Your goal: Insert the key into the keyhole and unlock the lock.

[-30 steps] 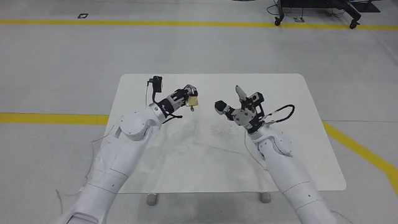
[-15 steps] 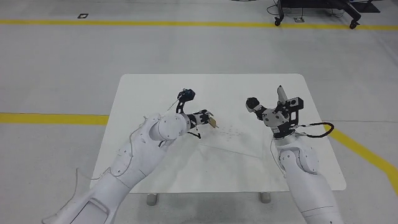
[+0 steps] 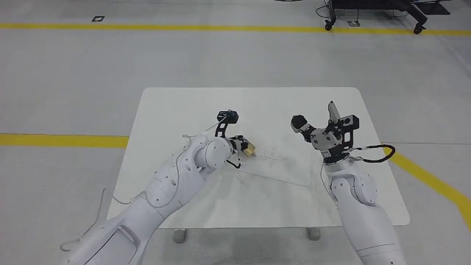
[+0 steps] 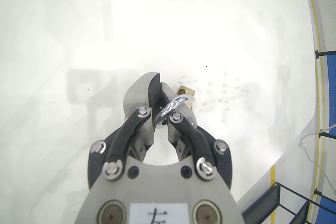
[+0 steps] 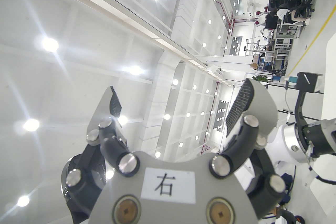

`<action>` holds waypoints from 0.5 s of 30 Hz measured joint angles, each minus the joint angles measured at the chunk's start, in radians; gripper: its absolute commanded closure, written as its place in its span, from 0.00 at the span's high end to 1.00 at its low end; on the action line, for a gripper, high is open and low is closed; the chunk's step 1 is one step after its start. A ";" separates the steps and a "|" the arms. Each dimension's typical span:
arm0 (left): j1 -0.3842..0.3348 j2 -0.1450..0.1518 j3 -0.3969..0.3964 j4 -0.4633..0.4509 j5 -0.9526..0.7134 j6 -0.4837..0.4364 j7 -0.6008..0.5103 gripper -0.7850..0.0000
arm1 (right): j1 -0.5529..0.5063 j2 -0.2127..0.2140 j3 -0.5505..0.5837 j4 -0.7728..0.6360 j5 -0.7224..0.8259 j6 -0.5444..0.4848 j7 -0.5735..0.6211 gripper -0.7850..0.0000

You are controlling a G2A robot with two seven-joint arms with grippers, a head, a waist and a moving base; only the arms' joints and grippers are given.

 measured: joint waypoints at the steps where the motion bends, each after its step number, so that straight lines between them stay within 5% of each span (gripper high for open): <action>1: 0.000 -0.001 -0.001 0.002 0.007 0.000 0.005 0.40 | 0.000 0.000 0.000 0.000 0.000 0.000 0.000 1.00; 2: 0.000 -0.002 -0.001 0.003 0.019 0.002 0.017 0.49 | 0.000 0.000 0.000 0.000 0.000 0.000 0.000 1.00; 3: 0.002 -0.002 -0.001 0.004 0.026 0.003 0.024 0.82 | 0.000 0.000 0.000 0.000 0.000 0.000 0.000 1.00; 4: 0.003 -0.003 -0.002 0.004 0.032 0.004 0.028 1.00 | 0.000 0.000 0.000 0.000 0.000 0.000 0.000 1.00; 15: 0.035 0.007 -0.074 -0.048 -0.016 -0.133 0.038 1.00 | 0.000 0.000 0.000 0.000 0.000 0.000 0.000 1.00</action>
